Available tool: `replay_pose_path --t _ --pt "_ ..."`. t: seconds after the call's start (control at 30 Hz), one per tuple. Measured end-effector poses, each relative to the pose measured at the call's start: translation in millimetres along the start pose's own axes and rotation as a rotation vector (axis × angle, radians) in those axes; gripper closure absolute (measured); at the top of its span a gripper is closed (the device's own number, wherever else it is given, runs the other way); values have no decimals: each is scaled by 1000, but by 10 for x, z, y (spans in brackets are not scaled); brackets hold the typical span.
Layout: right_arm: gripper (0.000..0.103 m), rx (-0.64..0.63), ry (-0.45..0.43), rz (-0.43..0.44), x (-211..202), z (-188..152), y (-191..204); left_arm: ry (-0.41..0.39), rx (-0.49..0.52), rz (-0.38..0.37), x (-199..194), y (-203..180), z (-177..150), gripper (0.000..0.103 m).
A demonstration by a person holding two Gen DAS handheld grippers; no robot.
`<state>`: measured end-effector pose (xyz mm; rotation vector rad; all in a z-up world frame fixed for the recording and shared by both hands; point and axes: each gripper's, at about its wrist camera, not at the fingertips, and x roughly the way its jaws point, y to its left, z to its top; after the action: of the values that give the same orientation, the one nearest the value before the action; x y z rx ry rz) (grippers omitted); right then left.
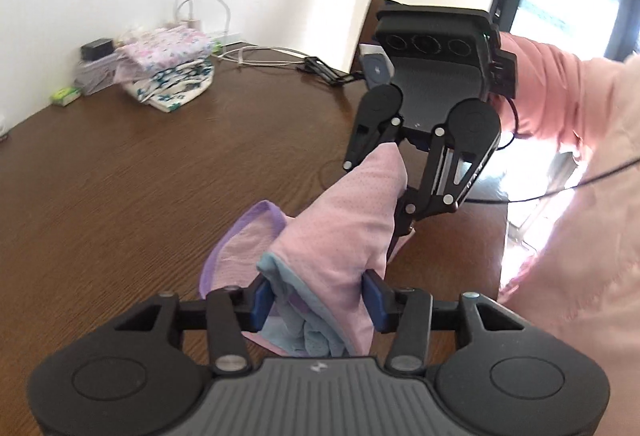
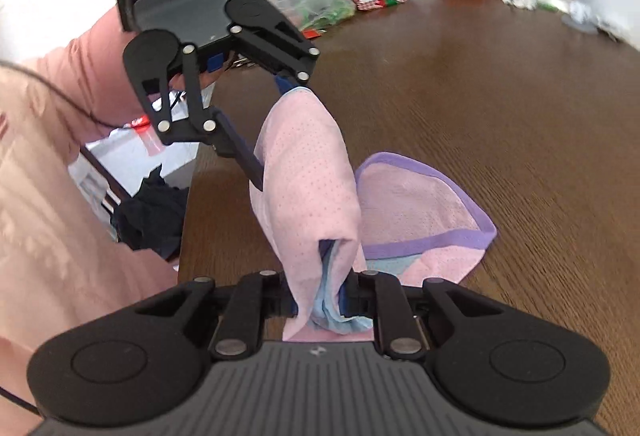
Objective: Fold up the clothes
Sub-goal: 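Lift the end with both tools and fold it over the garment body, then open both tools, press the folded bundle flat, and release it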
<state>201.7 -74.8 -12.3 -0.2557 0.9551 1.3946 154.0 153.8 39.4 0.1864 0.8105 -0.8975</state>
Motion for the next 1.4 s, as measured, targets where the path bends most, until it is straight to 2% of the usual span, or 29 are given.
replay_pose_path --t 0.17,0.2,0.23,0.33,0.57,0.63,0.67,0.7,0.73,0.77,0.87,0.93,1.0,1.07,1.13,1.17,1.2,1.33,1.4 --pt "84 183 -7 41 40 78 -423 -51 -150 -9 96 358 -31 58" --pt "84 204 -12 45 39 98 -479 -62 -181 -11 115 429 -37 62" --pt "80 223 -18 45 38 103 -523 -69 -200 -8 123 467 -55 71" --pt "73 288 -55 43 8 95 -644 -86 -230 16 117 484 -141 82" --pt "70 407 -162 -5 -141 -40 -870 -114 -291 62 110 524 -301 83" --pt "70 420 -173 -19 -132 -73 -877 -124 -308 86 77 516 -312 78" --pt "69 418 -184 -23 -140 -78 -853 -132 -316 112 39 505 -312 62" --pt "66 416 -209 -36 -180 -84 -820 -139 -323 137 1 494 -312 41" --pt "55 414 -235 -49 -221 -90 -787 -154 -323 168 -55 473 -313 29" --pt "47 410 -262 -65 -269 -96 -751 -177 -314 198 -132 442 -315 28" --pt "37 359 -385 -183 -512 -125 -503 -251 -283 285 -343 311 -286 28" --pt "37 291 -436 -264 -591 -128 -273 -272 -230 347 -350 161 -206 31" --pt "40 190 -441 -353 -534 -92 -15 -274 -173 399 -291 6 -112 47" --pt "65 112 -429 -424 -415 -69 185 -240 -157 428 -127 -92 -34 54" --pt "75 88 -411 -458 -268 -57 288 -205 -175 449 34 -110 0 71" --pt "75 89 -400 -467 -187 -51 318 -190 -191 459 107 -102 1 86" --pt "75 89 -389 -476 -106 -47 346 -184 -213 462 165 -81 -12 93" --pt "76 78 -331 -528 195 -124 414 -166 -280 465 342 5 -113 95" --pt "76 89 -332 -534 261 -198 410 -155 -299 464 416 37 -178 96"
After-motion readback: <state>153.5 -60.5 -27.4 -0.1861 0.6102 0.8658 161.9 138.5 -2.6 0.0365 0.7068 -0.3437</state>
